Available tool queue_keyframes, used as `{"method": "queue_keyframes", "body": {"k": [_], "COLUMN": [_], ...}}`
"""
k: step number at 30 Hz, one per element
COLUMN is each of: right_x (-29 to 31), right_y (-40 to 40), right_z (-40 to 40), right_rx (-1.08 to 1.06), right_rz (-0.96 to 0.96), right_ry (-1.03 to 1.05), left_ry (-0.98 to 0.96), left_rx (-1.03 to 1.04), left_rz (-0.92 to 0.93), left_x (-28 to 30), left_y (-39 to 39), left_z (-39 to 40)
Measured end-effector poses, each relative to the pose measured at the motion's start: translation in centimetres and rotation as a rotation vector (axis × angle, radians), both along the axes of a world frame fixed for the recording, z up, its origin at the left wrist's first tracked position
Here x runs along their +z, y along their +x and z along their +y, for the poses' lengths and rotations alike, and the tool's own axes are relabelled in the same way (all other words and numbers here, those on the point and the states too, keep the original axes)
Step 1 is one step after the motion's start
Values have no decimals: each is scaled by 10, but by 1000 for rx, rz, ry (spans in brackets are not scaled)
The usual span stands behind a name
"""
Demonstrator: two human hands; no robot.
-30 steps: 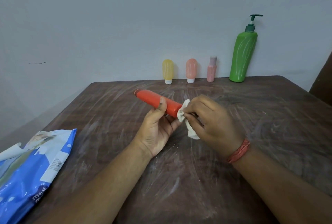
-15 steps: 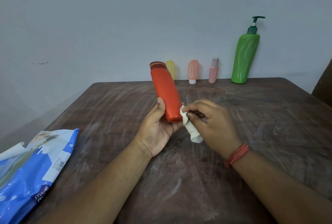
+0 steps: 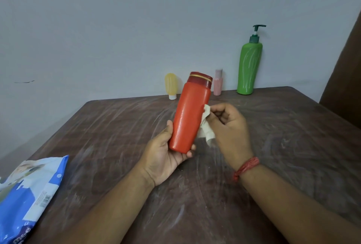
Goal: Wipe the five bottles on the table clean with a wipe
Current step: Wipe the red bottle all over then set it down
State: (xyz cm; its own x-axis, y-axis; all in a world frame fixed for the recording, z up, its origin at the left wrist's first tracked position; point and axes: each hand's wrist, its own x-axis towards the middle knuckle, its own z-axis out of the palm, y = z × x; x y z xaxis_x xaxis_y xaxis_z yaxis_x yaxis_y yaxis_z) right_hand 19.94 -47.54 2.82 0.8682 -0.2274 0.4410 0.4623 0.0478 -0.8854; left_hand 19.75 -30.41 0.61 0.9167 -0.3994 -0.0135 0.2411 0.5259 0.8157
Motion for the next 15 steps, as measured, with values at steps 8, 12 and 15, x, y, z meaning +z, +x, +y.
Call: {"method": "queue_keyframes", "body": {"k": [8,12,15], "right_x": [15,15,21], "right_y": [15,18,18], "right_z": [-21,-33,-37], "right_rx": [-192,-261,-222], "right_rz": [-80,-101,-116], "right_ry": [114,150,159], "left_ry": [231,308,353], "left_rx": [21,19,6], "left_rz": [-75,-111,-173], "left_x": [1,-1,-3], "left_y": [-4,-4,-5], "left_z": [-4,-7,-7]}}
